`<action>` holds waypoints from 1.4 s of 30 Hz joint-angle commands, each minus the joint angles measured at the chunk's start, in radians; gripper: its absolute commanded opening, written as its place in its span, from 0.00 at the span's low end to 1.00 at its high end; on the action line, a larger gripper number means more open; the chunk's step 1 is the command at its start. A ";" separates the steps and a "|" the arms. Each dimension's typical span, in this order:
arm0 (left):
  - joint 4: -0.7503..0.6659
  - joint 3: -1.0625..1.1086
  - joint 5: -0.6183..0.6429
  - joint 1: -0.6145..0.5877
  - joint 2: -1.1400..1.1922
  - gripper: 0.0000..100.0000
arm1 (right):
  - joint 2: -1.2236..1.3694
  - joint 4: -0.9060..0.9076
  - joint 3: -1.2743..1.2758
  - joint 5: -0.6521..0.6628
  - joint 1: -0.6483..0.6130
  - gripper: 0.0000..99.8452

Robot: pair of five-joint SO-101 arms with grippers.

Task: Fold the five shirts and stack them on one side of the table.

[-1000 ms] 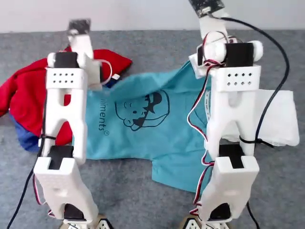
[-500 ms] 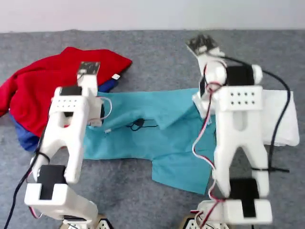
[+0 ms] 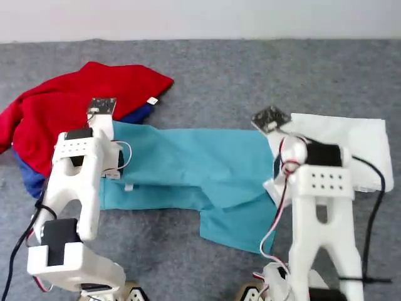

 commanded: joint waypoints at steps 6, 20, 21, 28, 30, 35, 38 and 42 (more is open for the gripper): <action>0.054 0.042 -0.110 -0.011 -0.049 0.01 | -0.137 -0.015 0.127 0.132 0.189 0.01; 0.103 0.050 -0.186 -0.048 -0.049 0.01 | -0.165 -0.070 0.261 0.141 0.189 0.01; 0.106 0.048 -0.186 -0.046 -0.049 0.02 | -0.165 -0.076 0.261 0.141 0.189 0.01; 0.215 -0.013 -0.261 -0.055 -0.058 0.14 | -0.154 -0.108 0.199 0.121 0.193 0.01; 0.318 -0.094 -0.288 -0.054 -0.058 0.14 | -0.153 -0.104 0.135 0.060 0.193 0.01; 0.552 -0.392 -0.330 -0.072 -0.064 0.14 | -0.038 -0.054 -0.037 -0.017 0.105 0.01; 0.566 -0.575 -0.331 -0.109 -0.104 0.14 | 0.111 -0.036 -0.163 -0.098 0.053 0.01; 0.559 -0.760 -0.213 -0.083 -0.117 0.14 | 0.323 -0.036 -0.374 -0.167 -0.007 0.01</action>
